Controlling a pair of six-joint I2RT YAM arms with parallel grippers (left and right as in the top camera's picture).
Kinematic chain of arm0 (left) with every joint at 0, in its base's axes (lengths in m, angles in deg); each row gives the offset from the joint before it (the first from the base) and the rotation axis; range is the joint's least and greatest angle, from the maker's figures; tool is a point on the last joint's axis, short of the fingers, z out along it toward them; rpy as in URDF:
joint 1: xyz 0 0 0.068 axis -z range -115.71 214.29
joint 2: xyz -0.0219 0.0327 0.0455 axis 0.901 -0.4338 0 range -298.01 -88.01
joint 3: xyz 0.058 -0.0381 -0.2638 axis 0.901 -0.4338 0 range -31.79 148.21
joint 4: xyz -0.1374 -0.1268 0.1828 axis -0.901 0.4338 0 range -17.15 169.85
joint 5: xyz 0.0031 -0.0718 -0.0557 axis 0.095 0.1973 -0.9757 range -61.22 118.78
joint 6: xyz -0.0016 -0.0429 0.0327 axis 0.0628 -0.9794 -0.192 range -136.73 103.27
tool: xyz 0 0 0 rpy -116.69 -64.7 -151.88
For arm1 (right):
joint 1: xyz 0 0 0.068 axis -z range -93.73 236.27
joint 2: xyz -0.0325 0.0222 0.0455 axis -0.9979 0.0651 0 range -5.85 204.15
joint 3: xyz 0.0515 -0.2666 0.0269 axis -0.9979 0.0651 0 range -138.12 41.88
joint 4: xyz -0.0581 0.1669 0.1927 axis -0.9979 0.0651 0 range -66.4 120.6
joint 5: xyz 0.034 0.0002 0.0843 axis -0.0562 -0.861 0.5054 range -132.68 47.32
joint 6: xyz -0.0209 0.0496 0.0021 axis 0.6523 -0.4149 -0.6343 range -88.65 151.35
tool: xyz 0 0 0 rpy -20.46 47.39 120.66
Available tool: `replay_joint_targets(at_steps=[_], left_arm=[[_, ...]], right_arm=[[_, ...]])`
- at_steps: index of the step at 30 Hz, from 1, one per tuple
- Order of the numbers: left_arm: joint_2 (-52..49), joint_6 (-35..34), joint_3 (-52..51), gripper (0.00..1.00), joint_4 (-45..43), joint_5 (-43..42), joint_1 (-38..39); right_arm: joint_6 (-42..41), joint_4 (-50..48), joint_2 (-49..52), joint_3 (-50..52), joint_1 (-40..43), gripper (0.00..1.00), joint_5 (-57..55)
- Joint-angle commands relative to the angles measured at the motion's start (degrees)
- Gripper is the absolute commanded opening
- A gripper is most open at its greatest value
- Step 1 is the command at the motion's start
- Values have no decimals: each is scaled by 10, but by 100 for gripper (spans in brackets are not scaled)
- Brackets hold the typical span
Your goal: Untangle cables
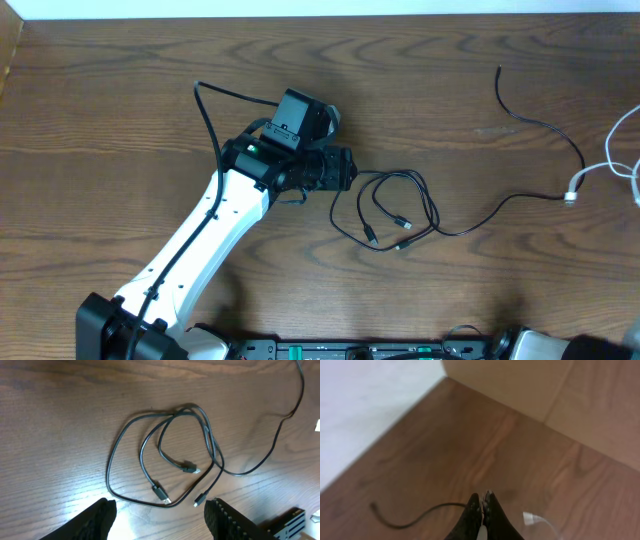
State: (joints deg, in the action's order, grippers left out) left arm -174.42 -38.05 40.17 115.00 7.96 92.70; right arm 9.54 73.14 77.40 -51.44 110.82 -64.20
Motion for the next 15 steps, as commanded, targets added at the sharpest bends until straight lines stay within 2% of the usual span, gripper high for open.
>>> replay_joint_targets(at_steps=[1,10,11,12,13,14,15], left_arm=[[1,14,3,62,10,12,0],[1,14,3,62,15,27,0],[1,14,3,62,15,27,0],[1,14,3,62,15,27,0],[1,14,3,62,15,27,0],[1,14,3,62,15,27,0],[1,14,3,62,16,27,0]], right_arm=[[25,-14,29,-6,30,1,-24],[43,-54,93,-6,112,1,85],[43,-52,97,-6,116,4,104],[43,-48,103,-6,119,34,134],[43,-40,106,-6,119,56,160],[43,-31,110,-6,120,68,178],[43,-24,112,-6,120,75,190]])
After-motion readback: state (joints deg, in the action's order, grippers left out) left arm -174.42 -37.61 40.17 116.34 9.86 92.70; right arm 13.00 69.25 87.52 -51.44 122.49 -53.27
